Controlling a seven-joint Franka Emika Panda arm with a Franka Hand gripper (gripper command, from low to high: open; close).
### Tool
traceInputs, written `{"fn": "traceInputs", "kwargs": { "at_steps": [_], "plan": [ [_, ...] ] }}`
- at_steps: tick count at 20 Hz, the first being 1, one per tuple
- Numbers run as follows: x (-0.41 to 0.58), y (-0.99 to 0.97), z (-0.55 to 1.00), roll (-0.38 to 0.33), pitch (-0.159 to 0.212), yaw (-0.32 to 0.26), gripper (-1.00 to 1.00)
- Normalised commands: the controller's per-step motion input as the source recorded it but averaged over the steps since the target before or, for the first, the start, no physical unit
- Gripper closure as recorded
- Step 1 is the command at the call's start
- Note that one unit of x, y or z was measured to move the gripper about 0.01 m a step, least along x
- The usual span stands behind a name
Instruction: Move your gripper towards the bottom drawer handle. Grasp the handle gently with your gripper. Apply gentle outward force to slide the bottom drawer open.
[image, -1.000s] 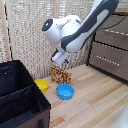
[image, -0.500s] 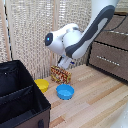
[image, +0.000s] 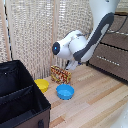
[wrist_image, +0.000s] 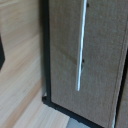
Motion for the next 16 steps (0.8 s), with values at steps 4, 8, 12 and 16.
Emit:
{"fn": "traceInputs", "kwargs": {
  "at_steps": [4,8,12,16],
  "plan": [
    [0.029,-0.55,0.0,-0.112,0.0,0.0,-1.0],
    [0.082,-0.46,-0.34,-0.08,0.0,0.0,-1.0],
    [0.106,-0.52,-0.22,-0.1,-0.002,0.0,-1.0],
    [0.004,-0.43,-0.01,-0.252,-0.039,-0.054,-1.0]
  ]
}}
